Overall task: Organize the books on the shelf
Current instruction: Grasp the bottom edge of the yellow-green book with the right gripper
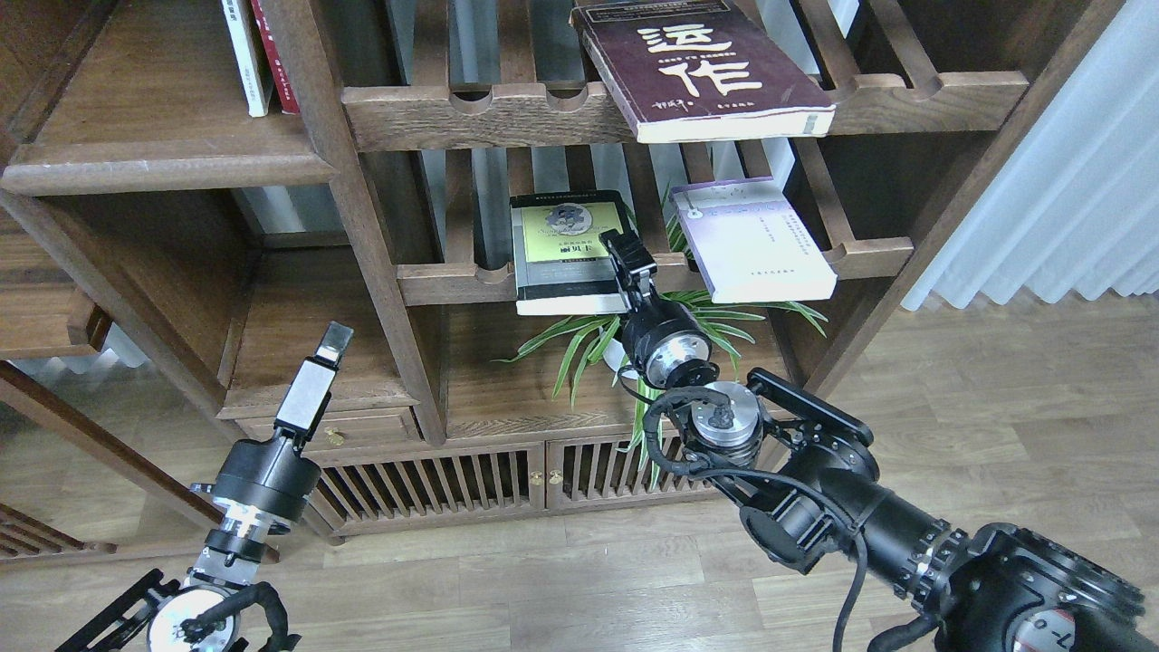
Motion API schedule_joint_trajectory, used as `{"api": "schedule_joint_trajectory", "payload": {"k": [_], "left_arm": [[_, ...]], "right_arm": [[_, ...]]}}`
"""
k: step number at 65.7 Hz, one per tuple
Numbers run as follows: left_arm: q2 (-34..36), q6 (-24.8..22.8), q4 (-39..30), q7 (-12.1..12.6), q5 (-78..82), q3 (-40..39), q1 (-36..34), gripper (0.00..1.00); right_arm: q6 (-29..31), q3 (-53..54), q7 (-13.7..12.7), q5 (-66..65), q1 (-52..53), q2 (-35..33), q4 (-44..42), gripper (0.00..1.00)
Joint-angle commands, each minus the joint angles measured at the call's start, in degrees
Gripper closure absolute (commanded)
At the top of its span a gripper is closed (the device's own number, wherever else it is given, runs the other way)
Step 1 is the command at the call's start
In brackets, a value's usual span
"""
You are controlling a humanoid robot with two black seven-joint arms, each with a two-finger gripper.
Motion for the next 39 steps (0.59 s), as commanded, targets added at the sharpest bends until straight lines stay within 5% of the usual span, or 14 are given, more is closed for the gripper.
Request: {"api": "schedule_joint_trajectory", "payload": {"k": [1, 39], "left_arm": [[0.0, 0.0, 0.21, -0.05, 0.01, -0.21, -0.06, 0.0], [-0.44, 0.0, 1.27, -0.22, -0.08, -0.21, -0.06, 0.0]], "right_arm": [[-0.16, 0.01, -0.43, 0.44, 0.04, 0.0, -0.15, 0.03], [-0.95, -0.26, -2.98, 1.49, 0.4, 0.0, -2.08, 0.12]]}}
